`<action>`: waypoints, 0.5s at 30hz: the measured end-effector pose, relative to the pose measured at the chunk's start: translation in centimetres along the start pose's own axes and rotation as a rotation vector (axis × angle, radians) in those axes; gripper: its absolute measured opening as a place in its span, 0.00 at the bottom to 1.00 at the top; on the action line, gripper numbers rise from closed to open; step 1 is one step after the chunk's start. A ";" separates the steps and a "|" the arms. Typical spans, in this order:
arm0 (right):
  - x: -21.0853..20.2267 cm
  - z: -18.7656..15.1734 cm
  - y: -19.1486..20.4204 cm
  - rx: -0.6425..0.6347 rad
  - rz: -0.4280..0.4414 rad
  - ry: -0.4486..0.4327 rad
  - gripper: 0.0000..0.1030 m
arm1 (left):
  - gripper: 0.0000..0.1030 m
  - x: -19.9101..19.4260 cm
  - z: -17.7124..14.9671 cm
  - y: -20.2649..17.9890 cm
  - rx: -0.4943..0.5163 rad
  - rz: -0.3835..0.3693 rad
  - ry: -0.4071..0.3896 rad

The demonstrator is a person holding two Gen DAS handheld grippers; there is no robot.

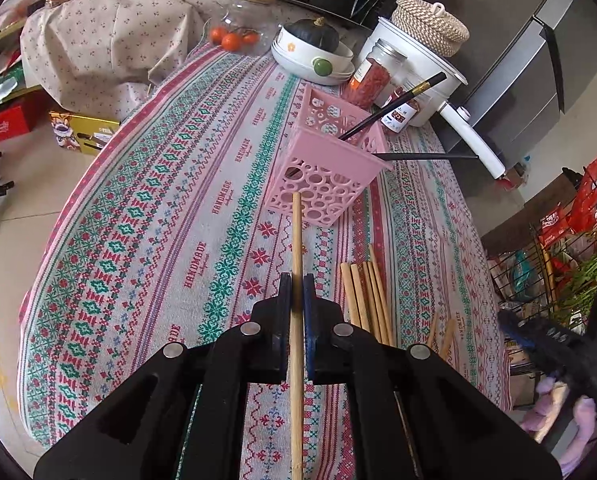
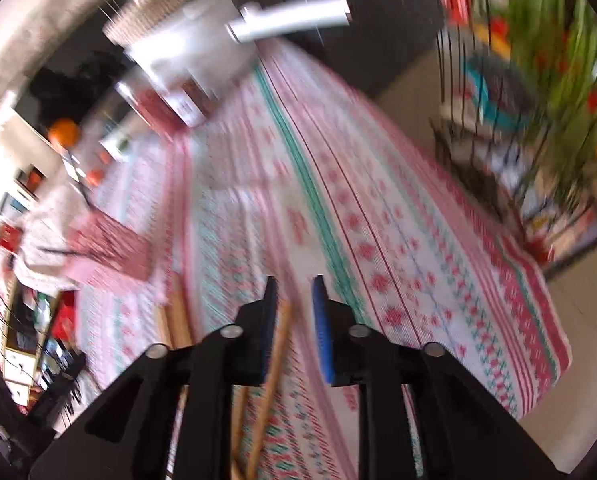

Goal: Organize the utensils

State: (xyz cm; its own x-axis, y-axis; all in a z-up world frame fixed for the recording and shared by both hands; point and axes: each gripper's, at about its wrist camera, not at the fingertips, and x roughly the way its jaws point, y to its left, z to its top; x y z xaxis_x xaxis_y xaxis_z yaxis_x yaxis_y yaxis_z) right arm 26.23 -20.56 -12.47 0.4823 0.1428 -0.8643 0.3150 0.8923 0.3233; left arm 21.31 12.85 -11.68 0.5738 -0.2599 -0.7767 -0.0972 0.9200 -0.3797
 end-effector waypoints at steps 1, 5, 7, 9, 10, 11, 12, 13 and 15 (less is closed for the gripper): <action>0.9 -0.2 -0.2 0.010 -0.012 0.039 0.34 | 0.05 0.1 0.1 0.0 -0.003 0.000 0.003; 2.8 -0.9 0.5 0.010 -0.037 0.099 0.34 | 0.05 0.3 0.0 -0.2 0.000 0.004 0.013; 3.7 -1.2 1.1 -0.003 -0.061 0.118 0.34 | 0.05 0.1 0.0 -0.1 0.002 0.001 0.013; 4.6 -1.7 1.5 -0.003 -0.071 0.143 0.34 | 0.05 0.0 0.0 0.0 -0.002 -0.006 0.015; 5.1 -1.9 1.7 -0.005 -0.080 0.151 0.34 | 0.05 -0.1 0.0 0.1 -0.005 -0.006 0.016; 5.3 -2.0 1.8 -0.011 -0.092 0.152 0.34 | 0.05 -0.1 0.1 0.2 -0.007 -0.006 0.018; 5.5 -2.1 2.1 -0.024 -0.109 0.145 0.34 | 0.05 0.0 0.1 0.3 -0.010 -0.007 0.019; 5.6 -2.3 2.5 -0.043 -0.129 0.127 0.33 | 0.05 0.0 0.1 0.3 -0.012 -0.007 0.020; 5.6 -2.8 3.4 -0.092 -0.185 0.091 0.24 | 0.05 0.0 0.1 0.4 -0.010 -0.002 0.019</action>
State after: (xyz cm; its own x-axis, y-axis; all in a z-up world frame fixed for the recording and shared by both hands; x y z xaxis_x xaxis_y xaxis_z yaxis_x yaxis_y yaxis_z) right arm 27.72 -15.51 -17.34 0.3463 0.0077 -0.9381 0.3135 0.9415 0.1234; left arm 21.38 13.23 -11.73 0.5584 -0.2676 -0.7852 -0.1042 0.9164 -0.3864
